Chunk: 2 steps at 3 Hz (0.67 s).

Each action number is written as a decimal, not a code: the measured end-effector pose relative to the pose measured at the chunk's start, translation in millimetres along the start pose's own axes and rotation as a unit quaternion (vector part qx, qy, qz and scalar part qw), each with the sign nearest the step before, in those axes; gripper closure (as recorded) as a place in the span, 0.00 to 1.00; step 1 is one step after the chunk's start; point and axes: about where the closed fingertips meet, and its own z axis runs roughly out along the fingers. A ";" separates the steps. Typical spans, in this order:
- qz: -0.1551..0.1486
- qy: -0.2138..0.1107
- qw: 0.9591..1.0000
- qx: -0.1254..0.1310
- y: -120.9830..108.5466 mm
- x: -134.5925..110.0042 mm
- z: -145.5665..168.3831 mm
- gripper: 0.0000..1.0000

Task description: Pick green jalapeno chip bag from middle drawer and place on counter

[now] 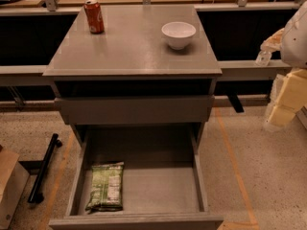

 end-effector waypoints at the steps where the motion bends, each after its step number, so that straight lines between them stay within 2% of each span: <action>1: 0.000 0.000 1.000 0.000 0.0 -0.1 0.0 0.00; 2: -0.017 -0.042 0.999 -0.026 8.4 -30.3 31.0 0.00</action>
Offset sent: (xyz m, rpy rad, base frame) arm 0.0223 0.1074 -0.0800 0.2493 0.0910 0.1966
